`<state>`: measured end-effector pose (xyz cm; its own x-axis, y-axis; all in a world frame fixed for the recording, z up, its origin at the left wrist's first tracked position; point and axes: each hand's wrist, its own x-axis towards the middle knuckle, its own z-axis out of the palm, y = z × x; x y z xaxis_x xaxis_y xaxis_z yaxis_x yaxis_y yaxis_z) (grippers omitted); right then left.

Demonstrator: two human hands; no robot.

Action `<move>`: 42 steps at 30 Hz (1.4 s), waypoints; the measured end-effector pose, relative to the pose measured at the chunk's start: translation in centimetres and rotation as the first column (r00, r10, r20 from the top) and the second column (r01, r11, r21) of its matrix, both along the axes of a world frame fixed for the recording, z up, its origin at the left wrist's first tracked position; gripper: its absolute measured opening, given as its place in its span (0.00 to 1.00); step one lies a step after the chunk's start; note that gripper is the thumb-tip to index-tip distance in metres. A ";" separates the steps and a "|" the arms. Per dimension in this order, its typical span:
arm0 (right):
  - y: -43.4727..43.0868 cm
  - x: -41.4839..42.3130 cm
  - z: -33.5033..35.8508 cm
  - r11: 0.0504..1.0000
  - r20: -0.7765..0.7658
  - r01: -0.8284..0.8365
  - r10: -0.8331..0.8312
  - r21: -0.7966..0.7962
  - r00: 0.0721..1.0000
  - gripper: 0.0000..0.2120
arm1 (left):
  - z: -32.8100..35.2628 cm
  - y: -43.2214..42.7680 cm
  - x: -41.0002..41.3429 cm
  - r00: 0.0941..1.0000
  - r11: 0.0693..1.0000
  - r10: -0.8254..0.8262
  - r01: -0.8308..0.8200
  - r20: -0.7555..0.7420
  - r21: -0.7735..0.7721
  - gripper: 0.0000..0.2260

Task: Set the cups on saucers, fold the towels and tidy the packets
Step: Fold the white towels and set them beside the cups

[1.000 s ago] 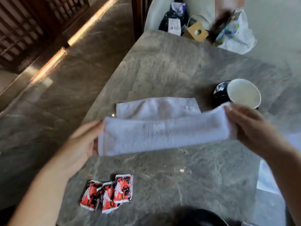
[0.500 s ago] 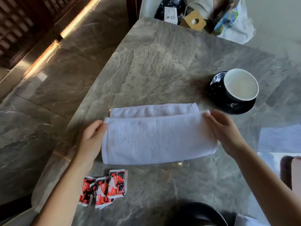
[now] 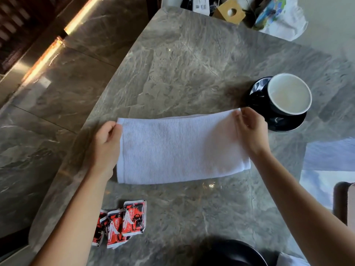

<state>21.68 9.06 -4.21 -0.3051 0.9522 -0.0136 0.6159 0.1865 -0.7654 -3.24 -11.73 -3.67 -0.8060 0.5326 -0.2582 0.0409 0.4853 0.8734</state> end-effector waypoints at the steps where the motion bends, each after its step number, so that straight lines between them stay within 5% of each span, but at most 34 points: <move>1: 0.0 -0.1 -0.1 1.000 0.016 -0.002 0.002 -0.005 1.000 0.14 | -0.2 0.1 0.0 1.000 1.000 0.009 -0.009 -0.001 -0.011 0.11; 12: -1.1 -1.0 0.6 0.998 0.039 0.064 -0.064 -0.010 0.997 0.16 | -0.5 1.3 0.4 0.977 0.996 0.030 -0.047 -0.213 -0.074 0.13; 17: -1.5 -1.0 1.4 0.998 0.006 0.055 -0.055 0.027 0.998 0.05 | 0.1 0.8 0.2 0.944 0.993 0.040 -0.074 -0.328 -0.092 0.05; 21: -3.7 -0.9 1.8 0.920 0.267 -0.198 0.108 0.337 0.958 0.17 | 0.6 -0.2 1.3 0.803 0.980 -0.120 0.001 -0.583 -0.201 0.14; 26: -9.0 -5.0 1.2 0.724 0.444 -0.671 0.554 0.160 0.704 0.27 | 0.1 0.9 5.5 0.551 0.792 -0.610 0.440 -0.569 -0.424 0.21; 32: -10.4 -6.4 -0.6 0.655 0.569 -0.754 0.602 0.048 0.560 0.32 | -1.7 1.1 6.1 0.308 0.566 -0.825 0.445 -0.475 -0.694 0.27; 42: -5.8 -0.6 -1.5 0.811 0.619 -0.577 0.405 0.097 0.673 0.33 | -2.4 -0.9 3.0 0.431 0.635 -0.762 0.351 -0.483 -0.688 0.32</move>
<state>21.06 3.30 -5.70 -0.7487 0.6541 -0.1075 0.6609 0.7241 -0.1972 -0.21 -12.64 -6.12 -0.3746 0.9198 -0.1169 0.9142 0.3874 0.1190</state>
